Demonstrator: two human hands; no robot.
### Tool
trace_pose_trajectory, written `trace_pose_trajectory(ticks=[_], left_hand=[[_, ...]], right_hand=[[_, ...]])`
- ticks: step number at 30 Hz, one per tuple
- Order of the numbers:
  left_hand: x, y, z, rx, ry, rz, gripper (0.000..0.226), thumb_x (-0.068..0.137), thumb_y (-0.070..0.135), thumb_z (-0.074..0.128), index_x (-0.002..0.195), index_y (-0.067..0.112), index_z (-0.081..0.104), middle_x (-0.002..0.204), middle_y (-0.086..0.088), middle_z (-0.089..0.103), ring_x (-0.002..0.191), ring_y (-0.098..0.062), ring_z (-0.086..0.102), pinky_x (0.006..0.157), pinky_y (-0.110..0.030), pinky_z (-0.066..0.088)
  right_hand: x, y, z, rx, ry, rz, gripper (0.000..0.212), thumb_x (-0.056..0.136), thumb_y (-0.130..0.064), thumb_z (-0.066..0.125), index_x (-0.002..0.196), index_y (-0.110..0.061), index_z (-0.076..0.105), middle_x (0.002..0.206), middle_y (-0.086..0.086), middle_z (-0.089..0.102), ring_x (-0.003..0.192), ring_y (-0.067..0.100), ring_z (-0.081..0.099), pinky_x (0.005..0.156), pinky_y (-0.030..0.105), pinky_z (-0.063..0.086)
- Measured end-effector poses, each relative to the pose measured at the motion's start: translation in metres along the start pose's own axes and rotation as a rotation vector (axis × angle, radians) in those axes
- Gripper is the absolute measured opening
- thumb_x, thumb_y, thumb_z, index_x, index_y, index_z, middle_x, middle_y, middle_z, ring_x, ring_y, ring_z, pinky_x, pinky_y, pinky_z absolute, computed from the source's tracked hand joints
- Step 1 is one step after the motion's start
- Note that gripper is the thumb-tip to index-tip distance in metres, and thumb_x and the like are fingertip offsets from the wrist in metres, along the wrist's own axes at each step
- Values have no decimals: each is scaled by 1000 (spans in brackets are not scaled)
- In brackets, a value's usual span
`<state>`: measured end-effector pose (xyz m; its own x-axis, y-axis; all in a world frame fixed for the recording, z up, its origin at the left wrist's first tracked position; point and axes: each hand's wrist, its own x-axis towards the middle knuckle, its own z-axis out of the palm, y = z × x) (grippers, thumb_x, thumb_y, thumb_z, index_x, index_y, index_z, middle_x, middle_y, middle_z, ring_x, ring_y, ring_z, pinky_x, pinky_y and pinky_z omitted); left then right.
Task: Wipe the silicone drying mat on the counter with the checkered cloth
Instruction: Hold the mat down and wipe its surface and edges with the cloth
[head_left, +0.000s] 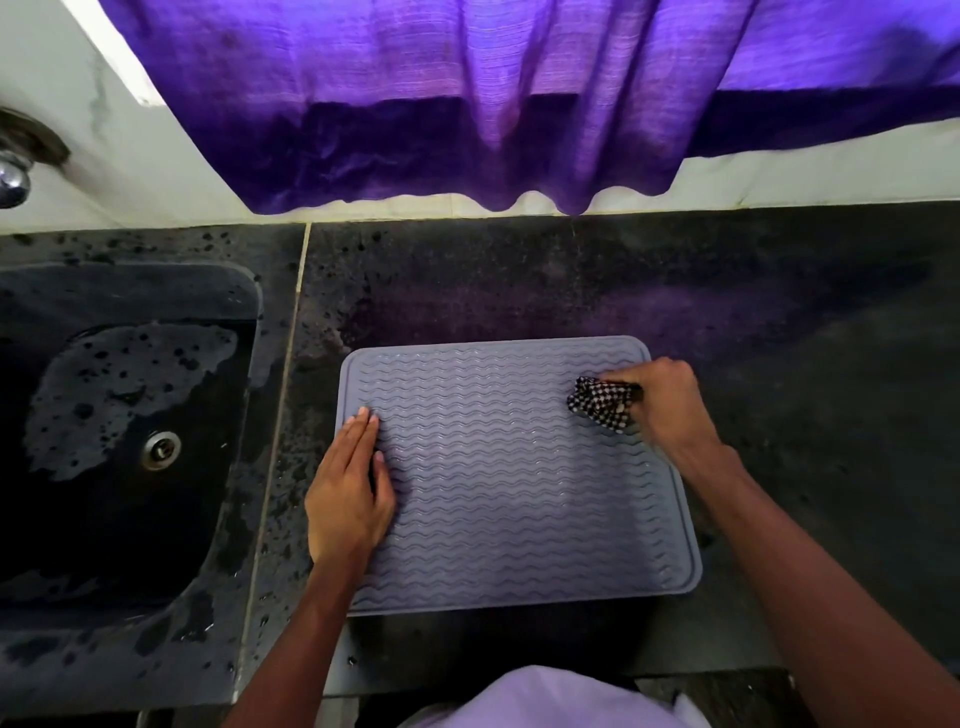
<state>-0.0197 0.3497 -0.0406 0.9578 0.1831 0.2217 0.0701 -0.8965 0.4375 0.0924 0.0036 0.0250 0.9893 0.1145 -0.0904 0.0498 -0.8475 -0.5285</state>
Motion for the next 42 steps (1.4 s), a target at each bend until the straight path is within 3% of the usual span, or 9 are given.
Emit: trace_pose_trajectory(ticks=[6,10,13,21,25,30,35,39,42], left_hand=[[1,1,0,-13,-3,-12,47,97,23,41,138,8,57,147,-3,54,135,-18,51,109,-38,45],[1,3,-3,-35,-5,-26,47,96,21,42,138,6,57,146,-4,55,134,-19,52,109,-38,45],[0,4,-4,-63,9,-51,45,96,17,47,138,6,58,144,-4,56,133,-19,53,108,-37,46],[1,8,-7,-187,68,-137,41,94,6,49,133,-2,59,139,-12,60,131,-26,56,109,-34,43],[2,6,-10,-222,72,-134,39,94,0,51,131,-2,61,138,-12,61,129,-25,57,109,-24,39],[2,5,-12,-277,78,-144,39,92,-5,52,130,-2,61,137,-12,61,128,-26,58,109,-30,41],[4,3,-15,-320,76,-164,40,93,2,47,131,-3,60,137,-12,61,128,-26,57,112,-15,34],[5,4,-17,-340,67,-183,43,94,5,45,135,-3,57,141,-14,58,131,-27,55,110,-5,26],[4,5,-17,-339,60,-202,45,94,8,45,138,-1,55,144,-13,55,131,-27,53,105,2,22]], right_hand=[[-33,-11,17,31,131,-40,49,58,17,76,96,-14,79,91,7,77,83,19,69,89,18,47],[-25,-12,11,22,65,11,45,68,8,77,102,-22,78,96,2,77,87,17,71,90,31,56],[-25,-25,10,81,114,-51,38,69,3,78,95,-23,79,87,-4,78,79,5,69,81,24,57],[-26,-39,24,8,28,-43,31,71,1,80,94,-20,79,82,-4,76,76,10,69,74,30,58],[-24,-64,40,91,-5,-90,32,73,-4,82,100,-20,78,90,-4,77,83,10,69,81,32,58],[-23,-76,51,-3,-7,-58,23,77,-7,79,95,-21,79,81,-4,75,78,12,66,81,31,54],[-20,-108,59,97,-44,-116,26,79,-1,75,98,-19,78,79,-9,73,72,1,66,74,19,57],[-25,-126,78,-11,-54,-87,28,86,-17,73,114,-20,73,97,-6,73,93,11,61,88,23,51],[-18,-130,74,6,-66,-59,21,85,-10,72,105,-15,76,85,-1,74,75,11,65,77,20,55]])
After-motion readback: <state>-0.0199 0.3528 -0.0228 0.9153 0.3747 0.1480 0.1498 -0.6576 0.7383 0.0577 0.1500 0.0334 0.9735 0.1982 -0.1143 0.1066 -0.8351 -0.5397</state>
